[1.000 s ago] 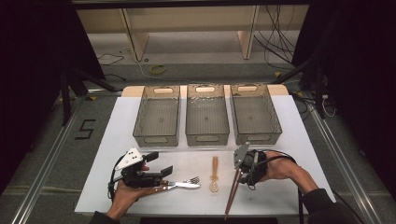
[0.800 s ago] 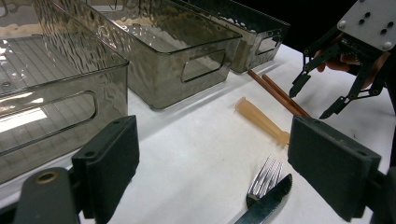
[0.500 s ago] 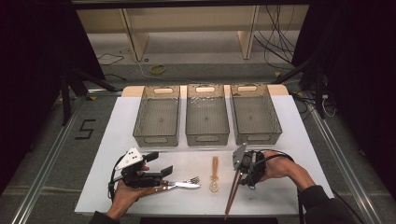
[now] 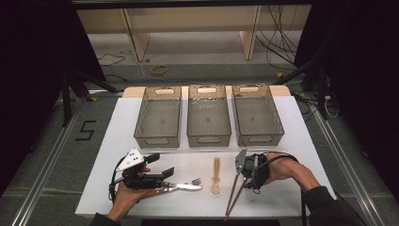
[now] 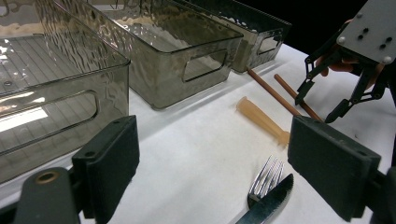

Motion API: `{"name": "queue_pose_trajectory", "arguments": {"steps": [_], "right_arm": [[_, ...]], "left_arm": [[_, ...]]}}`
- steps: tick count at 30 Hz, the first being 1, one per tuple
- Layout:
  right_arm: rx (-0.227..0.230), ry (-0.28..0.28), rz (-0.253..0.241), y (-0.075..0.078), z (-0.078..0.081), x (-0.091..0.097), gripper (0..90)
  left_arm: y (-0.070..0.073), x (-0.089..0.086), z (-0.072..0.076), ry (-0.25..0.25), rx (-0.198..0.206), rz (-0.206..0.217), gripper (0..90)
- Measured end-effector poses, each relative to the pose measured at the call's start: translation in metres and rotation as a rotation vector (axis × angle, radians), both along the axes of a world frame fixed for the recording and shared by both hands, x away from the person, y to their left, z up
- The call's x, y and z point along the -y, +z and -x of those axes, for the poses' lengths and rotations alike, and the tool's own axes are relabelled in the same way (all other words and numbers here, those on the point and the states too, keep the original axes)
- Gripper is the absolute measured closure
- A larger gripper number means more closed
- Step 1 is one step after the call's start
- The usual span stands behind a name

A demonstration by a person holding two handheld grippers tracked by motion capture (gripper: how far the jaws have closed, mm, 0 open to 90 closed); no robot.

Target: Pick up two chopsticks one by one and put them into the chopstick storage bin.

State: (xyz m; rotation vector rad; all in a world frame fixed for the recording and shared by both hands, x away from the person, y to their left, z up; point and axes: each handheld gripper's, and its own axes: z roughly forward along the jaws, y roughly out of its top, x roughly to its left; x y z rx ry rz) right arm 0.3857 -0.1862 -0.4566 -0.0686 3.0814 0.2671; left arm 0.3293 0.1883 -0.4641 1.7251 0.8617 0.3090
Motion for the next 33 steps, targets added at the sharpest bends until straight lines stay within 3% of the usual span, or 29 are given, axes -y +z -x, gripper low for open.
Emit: {"name": "queue_pose_trajectory", "arguments": {"steps": [8, 13, 23, 33], "right_arm": [[-0.001, 0.033, 0.065, 0.001, 0.005, -0.008, 59.2], [-0.004, 0.038, 0.066, 0.001, 0.007, -0.008, 63.4], [0.021, 0.108, 0.105, 0.002, 0.016, -0.012, 75.9], [0.021, 0.156, 0.102, 0.002, 0.019, -0.009, 83.4]], "left_arm": [[0.0, 0.0, 0.0, 0.0, 0.001, -0.001, 16.1], [0.0, 0.0, 0.0, 0.0, 0.001, -0.002, 16.1], [0.0, 0.0, 0.0, 0.001, -0.003, -0.001, 16.1], [0.0, 0.0, 0.0, 0.001, -0.004, -0.002, 16.1]]}}
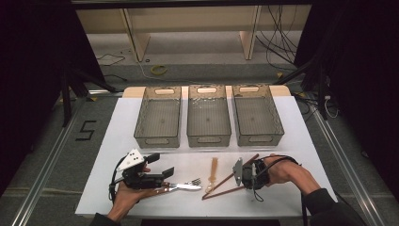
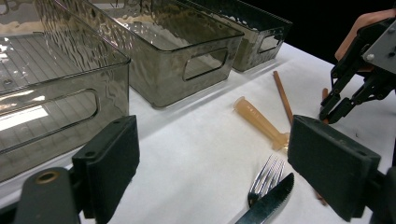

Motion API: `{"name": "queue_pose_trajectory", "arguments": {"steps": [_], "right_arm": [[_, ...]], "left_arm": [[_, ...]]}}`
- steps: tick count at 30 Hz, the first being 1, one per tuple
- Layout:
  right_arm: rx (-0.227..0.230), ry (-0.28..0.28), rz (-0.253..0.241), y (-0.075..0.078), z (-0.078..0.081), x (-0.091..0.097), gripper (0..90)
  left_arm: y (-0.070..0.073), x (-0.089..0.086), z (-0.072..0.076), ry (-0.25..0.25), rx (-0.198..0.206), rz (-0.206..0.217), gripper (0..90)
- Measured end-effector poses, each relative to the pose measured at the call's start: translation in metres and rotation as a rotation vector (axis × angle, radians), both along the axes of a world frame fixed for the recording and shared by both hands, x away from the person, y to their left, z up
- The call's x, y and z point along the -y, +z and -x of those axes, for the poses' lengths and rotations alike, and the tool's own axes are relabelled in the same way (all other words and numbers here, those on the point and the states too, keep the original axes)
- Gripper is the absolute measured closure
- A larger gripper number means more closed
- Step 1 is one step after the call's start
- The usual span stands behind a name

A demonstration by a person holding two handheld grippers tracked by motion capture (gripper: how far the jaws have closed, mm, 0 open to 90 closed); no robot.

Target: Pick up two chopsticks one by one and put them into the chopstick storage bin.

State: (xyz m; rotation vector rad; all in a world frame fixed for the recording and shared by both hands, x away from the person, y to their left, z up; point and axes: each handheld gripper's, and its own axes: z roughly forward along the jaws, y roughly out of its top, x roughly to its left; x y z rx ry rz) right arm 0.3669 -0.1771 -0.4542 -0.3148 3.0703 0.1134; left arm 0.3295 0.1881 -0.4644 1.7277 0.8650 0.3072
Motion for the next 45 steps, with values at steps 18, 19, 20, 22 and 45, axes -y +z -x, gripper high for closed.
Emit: {"name": "queue_pose_trajectory", "arguments": {"steps": [18, 19, 20, 22, 45], "right_arm": [[0.042, -0.03, -0.103, 0.028, 0.004, 0.019, 84.7], [0.049, -0.036, -0.129, 0.034, 0.005, 0.018, 84.7], [0.054, -0.03, -0.137, 0.035, 0.005, 0.017, 84.7], [0.063, -0.03, -0.13, 0.037, 0.005, 0.015, 84.7], [0.151, 0.025, -0.086, 0.051, 0.0, -0.035, 84.7]], "left_arm": [[0.007, 0.004, -0.003, -0.035, -0.004, -0.002, 16.8], [0.009, 0.006, -0.002, -0.045, 0.0, -0.008, 17.0], [0.012, 0.008, -0.003, -0.054, 0.005, -0.016, 17.0], [0.017, 0.014, -0.004, -0.077, 0.006, -0.038, 17.1], [0.04, 0.093, -0.02, -0.386, -0.062, -0.396, 31.3]]}}
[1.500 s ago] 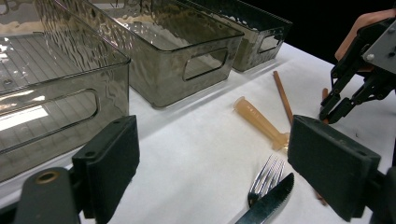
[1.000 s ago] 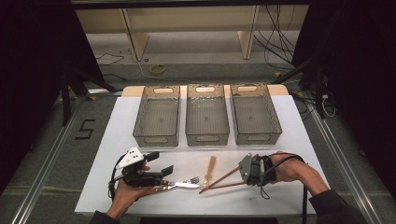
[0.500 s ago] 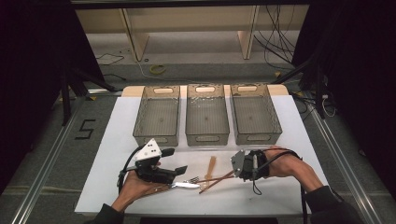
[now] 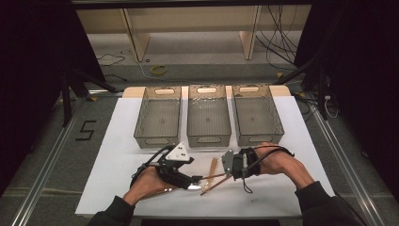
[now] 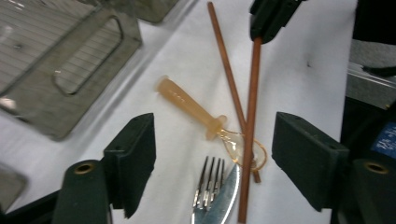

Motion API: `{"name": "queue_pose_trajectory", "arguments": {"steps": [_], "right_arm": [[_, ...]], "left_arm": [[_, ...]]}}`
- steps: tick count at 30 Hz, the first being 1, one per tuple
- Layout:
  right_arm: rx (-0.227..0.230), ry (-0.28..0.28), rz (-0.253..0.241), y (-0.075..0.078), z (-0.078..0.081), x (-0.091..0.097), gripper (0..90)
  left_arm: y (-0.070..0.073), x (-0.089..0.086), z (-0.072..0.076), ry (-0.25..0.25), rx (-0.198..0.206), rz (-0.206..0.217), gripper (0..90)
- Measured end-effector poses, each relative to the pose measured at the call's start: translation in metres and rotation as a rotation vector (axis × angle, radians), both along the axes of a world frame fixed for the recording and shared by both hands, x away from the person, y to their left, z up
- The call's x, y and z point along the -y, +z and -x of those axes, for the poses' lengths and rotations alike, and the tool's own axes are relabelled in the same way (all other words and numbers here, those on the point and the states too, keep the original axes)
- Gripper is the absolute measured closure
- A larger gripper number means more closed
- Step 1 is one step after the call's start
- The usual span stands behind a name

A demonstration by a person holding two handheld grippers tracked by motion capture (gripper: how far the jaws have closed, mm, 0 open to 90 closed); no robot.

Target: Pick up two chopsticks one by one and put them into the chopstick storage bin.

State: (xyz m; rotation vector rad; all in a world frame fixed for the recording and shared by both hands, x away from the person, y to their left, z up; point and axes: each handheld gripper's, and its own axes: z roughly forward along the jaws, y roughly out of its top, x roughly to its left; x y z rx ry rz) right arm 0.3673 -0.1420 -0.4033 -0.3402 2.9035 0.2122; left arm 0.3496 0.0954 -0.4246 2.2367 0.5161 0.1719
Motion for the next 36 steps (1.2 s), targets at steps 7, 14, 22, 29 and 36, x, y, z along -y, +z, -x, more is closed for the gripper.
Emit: {"name": "queue_pose_trajectory", "arguments": {"steps": [7, 14, 22, 29, 36], "right_arm": [[0.02, 0.012, -0.004, 0.003, 0.001, -0.01, 84.7], [0.037, 0.038, -0.007, 0.005, 0.004, -0.019, 84.7], [0.045, 0.046, -0.003, 0.007, 0.006, -0.024, 84.8], [0.051, 0.064, -0.004, 0.007, 0.006, -0.025, 84.7], [0.051, 0.069, -0.015, 0.006, 0.007, -0.027, 84.7]], "left_arm": [[-0.003, 0.013, -0.001, -0.043, -0.027, -0.069, 38.7], [-0.004, 0.021, 0.001, -0.091, -0.009, -0.134, 50.2], [-0.004, 0.027, 0.002, -0.133, 0.021, -0.161, 64.2], [-0.007, 0.029, 0.004, -0.158, 0.027, -0.173, 71.4], [-0.009, 0.03, 0.005, -0.173, 0.017, -0.173, 82.2]]}}
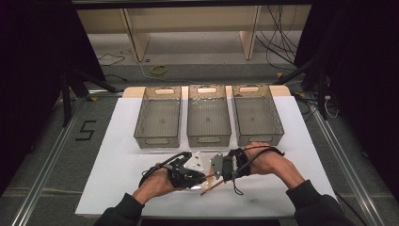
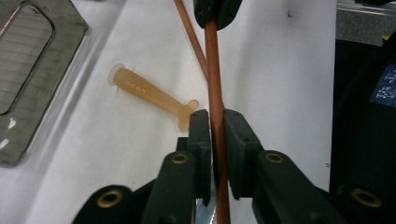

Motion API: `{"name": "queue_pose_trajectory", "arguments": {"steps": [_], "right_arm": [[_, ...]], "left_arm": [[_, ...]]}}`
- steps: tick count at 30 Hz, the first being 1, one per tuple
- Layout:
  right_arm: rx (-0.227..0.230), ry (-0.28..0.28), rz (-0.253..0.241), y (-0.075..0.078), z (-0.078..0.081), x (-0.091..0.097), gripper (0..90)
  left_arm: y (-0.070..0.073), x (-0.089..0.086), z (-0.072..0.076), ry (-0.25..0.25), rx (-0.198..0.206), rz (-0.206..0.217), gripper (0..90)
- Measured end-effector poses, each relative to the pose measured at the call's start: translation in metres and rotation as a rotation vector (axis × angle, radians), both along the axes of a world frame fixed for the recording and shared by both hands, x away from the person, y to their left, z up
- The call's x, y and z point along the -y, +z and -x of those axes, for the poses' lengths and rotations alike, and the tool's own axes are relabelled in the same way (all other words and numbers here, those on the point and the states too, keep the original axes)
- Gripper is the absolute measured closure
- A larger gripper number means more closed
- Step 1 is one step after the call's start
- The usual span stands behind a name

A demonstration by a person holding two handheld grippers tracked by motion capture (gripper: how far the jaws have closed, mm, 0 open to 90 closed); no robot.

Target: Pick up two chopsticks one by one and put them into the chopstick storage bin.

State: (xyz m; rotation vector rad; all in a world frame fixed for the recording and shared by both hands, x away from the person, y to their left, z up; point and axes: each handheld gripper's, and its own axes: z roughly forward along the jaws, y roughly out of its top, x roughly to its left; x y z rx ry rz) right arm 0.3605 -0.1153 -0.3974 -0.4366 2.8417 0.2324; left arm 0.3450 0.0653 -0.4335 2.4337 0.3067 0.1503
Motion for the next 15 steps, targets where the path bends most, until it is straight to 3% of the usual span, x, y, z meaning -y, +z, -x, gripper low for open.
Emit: {"name": "queue_pose_trajectory", "arguments": {"steps": [9, 11, 14, 15], "right_arm": [[-0.003, -0.009, -0.013, 0.001, 0.001, 0.002, 83.7], [-0.003, -0.033, -0.033, 0.002, 0.001, 0.004, 73.6], [0.001, -0.061, -0.058, 0.006, -0.002, 0.008, 68.4], [-0.005, -0.096, -0.118, 0.012, -0.004, 0.015, 59.4]], "left_arm": [[0.0, -0.002, 0.0, 0.003, 0.005, 0.003, 83.8], [0.0, -0.004, -0.001, 0.004, 0.002, -0.001, 84.0], [0.001, -0.011, -0.004, 0.036, 0.007, 0.001, 84.1], [0.002, -0.014, -0.006, 0.051, 0.004, 0.011, 84.1]]}}
